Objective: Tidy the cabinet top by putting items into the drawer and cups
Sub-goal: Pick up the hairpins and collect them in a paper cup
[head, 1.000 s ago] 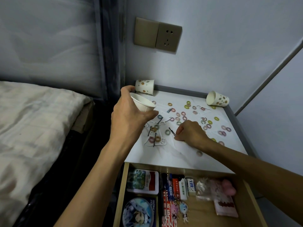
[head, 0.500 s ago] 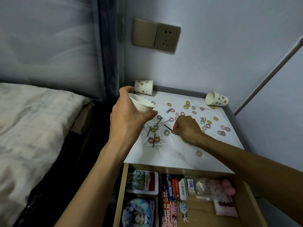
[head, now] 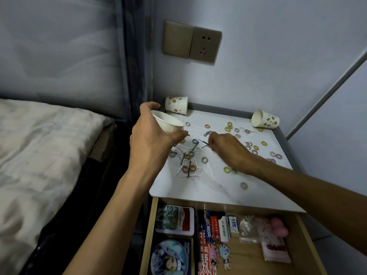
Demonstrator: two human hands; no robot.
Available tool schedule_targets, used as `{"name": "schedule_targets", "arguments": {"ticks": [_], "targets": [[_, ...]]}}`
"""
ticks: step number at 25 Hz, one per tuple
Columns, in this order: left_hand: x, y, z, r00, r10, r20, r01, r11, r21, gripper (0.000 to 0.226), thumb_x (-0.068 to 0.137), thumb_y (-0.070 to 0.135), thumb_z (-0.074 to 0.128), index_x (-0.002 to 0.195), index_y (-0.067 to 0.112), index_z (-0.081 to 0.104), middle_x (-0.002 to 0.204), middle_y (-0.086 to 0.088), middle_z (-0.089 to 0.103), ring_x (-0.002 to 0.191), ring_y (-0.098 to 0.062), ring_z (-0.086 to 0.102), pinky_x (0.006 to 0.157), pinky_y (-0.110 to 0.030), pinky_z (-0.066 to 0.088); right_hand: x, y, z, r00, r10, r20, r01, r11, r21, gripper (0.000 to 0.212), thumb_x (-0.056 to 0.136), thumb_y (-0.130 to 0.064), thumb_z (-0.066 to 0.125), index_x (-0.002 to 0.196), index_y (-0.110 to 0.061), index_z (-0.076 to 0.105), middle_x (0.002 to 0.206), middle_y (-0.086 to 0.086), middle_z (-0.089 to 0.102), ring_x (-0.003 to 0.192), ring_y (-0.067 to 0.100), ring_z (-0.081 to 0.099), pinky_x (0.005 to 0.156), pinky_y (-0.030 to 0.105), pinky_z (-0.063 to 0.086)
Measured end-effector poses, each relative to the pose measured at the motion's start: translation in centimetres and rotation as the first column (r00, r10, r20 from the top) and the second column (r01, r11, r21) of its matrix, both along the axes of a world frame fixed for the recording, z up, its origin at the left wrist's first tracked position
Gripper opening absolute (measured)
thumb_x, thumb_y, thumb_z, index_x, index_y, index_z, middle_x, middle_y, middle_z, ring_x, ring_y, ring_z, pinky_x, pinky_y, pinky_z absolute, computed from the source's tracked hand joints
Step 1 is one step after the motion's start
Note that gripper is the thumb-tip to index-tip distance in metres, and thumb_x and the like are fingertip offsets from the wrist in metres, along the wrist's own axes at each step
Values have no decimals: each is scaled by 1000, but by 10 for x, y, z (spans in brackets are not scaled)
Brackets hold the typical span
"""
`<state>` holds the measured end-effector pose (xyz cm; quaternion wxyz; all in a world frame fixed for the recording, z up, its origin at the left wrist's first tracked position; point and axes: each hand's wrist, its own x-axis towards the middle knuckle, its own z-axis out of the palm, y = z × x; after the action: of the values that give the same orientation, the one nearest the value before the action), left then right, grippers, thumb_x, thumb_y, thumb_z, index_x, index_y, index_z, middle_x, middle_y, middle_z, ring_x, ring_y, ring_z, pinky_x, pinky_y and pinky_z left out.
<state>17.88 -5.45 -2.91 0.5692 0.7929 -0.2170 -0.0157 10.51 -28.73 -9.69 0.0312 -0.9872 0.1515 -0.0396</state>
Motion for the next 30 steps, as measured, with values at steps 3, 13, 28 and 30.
{"name": "schedule_targets", "arguments": {"ticks": [3,13,28,30], "targets": [[1,-1,-1,1000,4,-1,-4,1000,4,84,64,33,89,132,23,41,113,5,53,101,-15,54,83,-28,49,26,-16,13,993,116,16,-117,989,88,13,94,-16,58,103,-14,68,89,1,70,79,13,64,65,19,44],[6,-5,0,1000,7,-2,-7,1000,8,85,64,33,89,133,23,41,107,8,53,96,-13,54,79,-25,47,54,-21,-12,963,269,-4,-259,931,256,9,86,-13,67,87,-21,72,85,-13,67,82,1,59,74,10,40],[5,-6,-5,999,-30,-20,30,999,27,86,63,33,90,134,26,41,115,5,55,101,-15,55,78,-26,48,42,11,74,935,9,353,-227,781,582,8,88,-6,67,87,-14,69,72,0,70,56,6,58,59,24,49],[3,-8,-6,998,-54,-27,55,998,36,87,63,34,90,134,27,41,115,6,55,100,-14,55,68,-17,43,37,31,110,927,187,325,-341,782,522,5,86,-6,70,87,-9,72,73,1,71,57,4,58,60,19,48]]}}
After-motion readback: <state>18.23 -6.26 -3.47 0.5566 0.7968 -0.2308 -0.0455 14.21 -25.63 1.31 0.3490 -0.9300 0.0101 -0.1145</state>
